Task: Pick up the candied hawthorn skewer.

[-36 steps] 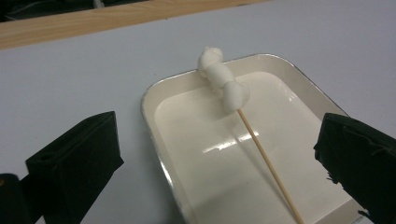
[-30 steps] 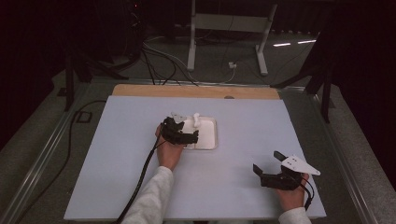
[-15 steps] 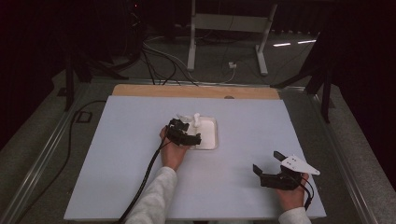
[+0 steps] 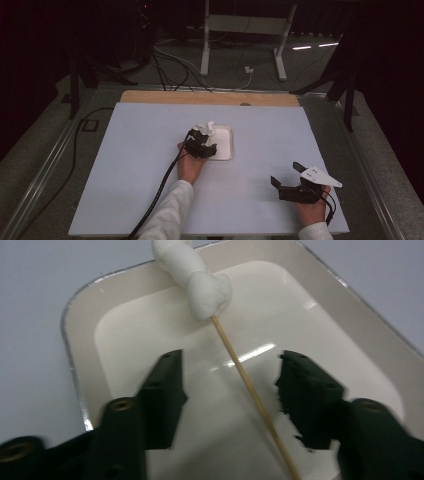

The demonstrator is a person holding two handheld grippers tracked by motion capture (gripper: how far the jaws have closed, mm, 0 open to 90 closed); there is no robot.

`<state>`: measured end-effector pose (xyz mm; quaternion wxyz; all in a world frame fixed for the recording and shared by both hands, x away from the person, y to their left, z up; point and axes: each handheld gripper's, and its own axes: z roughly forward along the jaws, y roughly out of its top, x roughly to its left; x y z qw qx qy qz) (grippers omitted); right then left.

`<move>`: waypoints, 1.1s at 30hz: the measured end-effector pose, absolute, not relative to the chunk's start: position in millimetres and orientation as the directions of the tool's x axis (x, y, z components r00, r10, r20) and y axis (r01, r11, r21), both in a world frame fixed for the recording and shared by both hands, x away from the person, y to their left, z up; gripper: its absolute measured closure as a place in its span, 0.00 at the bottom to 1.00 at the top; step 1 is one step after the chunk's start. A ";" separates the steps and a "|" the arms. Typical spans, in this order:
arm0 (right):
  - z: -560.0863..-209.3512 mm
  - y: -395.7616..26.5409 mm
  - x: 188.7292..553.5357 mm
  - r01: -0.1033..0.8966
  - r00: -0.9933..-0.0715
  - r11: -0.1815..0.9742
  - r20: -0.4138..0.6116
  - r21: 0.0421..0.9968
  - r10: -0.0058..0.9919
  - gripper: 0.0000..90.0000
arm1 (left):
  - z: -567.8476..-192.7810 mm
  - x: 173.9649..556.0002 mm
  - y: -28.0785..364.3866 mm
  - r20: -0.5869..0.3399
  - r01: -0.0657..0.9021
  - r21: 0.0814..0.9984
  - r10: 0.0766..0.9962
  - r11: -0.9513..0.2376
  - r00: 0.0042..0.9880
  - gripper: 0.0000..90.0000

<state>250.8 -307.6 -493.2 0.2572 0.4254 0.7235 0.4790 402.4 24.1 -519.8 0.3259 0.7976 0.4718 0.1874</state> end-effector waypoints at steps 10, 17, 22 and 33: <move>-493.7 -306.2 251.0 0.372 -0.509 0.183 0.035 0.910 0.860 0.00 | -517.3 407.6 34.0 -0.058 0.668 0.679 0.884 -0.305 0.464 1.00; -493.8 -306.9 251.1 0.373 -0.508 0.181 0.037 0.910 0.861 0.00 | -517.4 408.2 39.4 -0.112 0.686 0.676 0.883 -0.269 0.457 1.00; -493.7 -307.8 250.9 0.374 -0.504 0.177 0.039 0.910 0.863 0.00 | -515.0 405.0 42.8 -0.147 0.687 0.685 0.878 -0.242 0.456 1.00; -493.9 -307.0 250.9 0.376 -0.504 0.178 0.040 0.909 0.863 0.00 | -500.5 395.5 52.4 -0.178 0.657 0.724 0.864 -0.210 0.472 1.00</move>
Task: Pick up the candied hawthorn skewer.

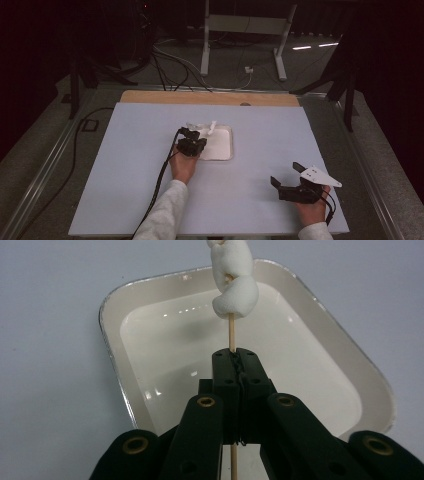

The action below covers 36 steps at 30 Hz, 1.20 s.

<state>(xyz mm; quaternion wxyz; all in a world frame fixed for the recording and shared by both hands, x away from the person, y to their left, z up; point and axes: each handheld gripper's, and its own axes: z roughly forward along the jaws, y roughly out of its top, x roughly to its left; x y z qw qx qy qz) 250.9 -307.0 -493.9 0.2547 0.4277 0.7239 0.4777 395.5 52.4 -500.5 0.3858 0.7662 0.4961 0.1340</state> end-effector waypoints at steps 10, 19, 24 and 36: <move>-493.6 -306.2 251.4 0.372 -0.507 0.183 0.035 0.910 0.861 0.00 | -489.9 378.6 65.3 -0.198 0.622 0.761 0.846 -0.186 0.496 1.00; -489.0 -299.0 253.3 0.365 -0.515 0.181 0.036 0.913 0.856 0.00 | -489.9 356.4 81.5 -0.236 0.598 0.790 0.831 -0.138 0.503 1.00; -475.9 -287.1 258.1 0.342 -0.555 0.207 0.019 0.917 0.832 0.00 | -481.7 344.2 94.6 -0.228 0.569 0.812 0.826 -0.130 0.515 1.00; -438.8 -254.4 294.1 0.355 -0.605 0.211 0.052 0.911 0.794 0.00 | -471.4 321.5 122.4 -0.215 0.529 0.840 0.822 -0.119 0.527 1.00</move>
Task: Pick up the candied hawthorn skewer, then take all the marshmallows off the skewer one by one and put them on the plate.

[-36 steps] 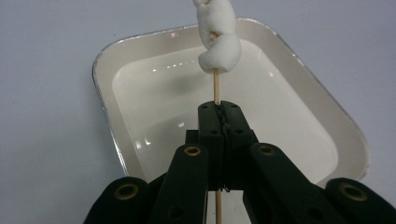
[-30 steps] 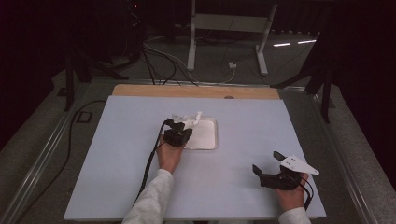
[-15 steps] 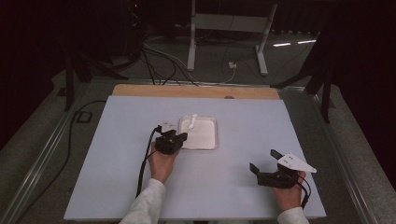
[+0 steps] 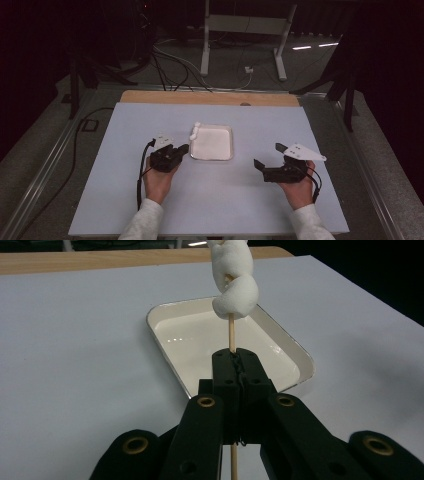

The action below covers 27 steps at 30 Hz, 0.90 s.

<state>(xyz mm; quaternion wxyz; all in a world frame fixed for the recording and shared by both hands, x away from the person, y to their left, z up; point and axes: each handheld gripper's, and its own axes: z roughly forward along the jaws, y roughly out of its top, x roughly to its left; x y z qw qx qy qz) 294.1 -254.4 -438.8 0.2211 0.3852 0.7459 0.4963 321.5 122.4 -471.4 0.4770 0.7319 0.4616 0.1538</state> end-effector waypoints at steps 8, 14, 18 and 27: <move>-413.3 -235.3 323.2 0.378 -0.633 0.124 0.159 0.917 0.758 0.00 | -470.1 312.8 133.0 -0.233 0.514 0.853 0.817 -0.088 0.527 1.00; -396.0 -217.2 345.0 0.391 -0.648 0.107 0.191 0.914 0.737 0.00 | -467.9 310.8 133.7 -0.235 0.503 0.860 0.813 -0.082 0.533 1.00; -390.0 -202.2 358.3 0.403 -0.659 0.112 0.204 0.908 0.724 0.00 | -467.6 310.1 131.6 -0.232 0.497 0.864 0.806 -0.087 0.545 1.00; -391.7 -167.0 376.6 0.439 -0.691 0.147 0.228 0.886 0.686 0.00 | -466.8 311.0 128.7 -0.226 0.484 0.870 0.798 -0.092 0.558 1.00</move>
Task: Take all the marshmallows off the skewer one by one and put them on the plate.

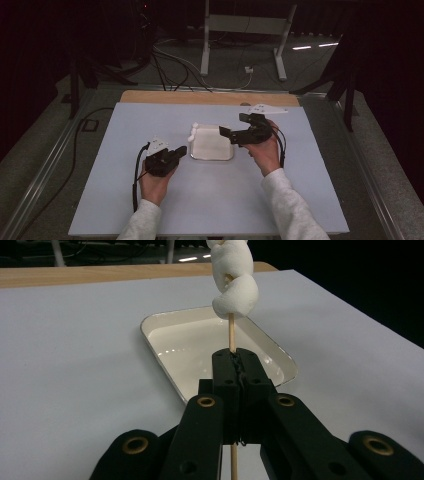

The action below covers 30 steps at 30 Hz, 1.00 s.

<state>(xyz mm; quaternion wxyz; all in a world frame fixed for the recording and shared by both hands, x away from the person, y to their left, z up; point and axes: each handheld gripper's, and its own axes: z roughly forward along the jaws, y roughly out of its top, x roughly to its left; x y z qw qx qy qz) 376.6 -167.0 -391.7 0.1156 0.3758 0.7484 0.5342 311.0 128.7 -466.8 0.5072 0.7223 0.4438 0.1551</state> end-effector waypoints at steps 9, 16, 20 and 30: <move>-401.1 -150.7 388.3 0.514 -0.686 0.134 0.312 0.847 0.658 0.00 | -464.3 310.4 125.2 -0.229 0.467 0.880 0.787 -0.084 0.573 1.00; -408.6 -143.1 397.1 0.616 -0.663 0.078 0.463 0.784 0.588 0.21 | -464.0 309.3 124.6 -0.228 0.461 0.883 0.783 -0.083 0.579 1.00; -410.1 -136.6 398.7 0.633 -0.665 0.092 0.480 0.768 0.572 0.36 | -464.2 308.4 121.7 -0.224 0.452 0.887 0.775 -0.088 0.591 1.00; -417.4 -115.8 410.1 0.739 -0.602 0.077 0.605 0.669 0.521 0.68 | -464.5 305.1 114.8 -0.201 0.418 0.902 0.751 -0.109 0.629 1.00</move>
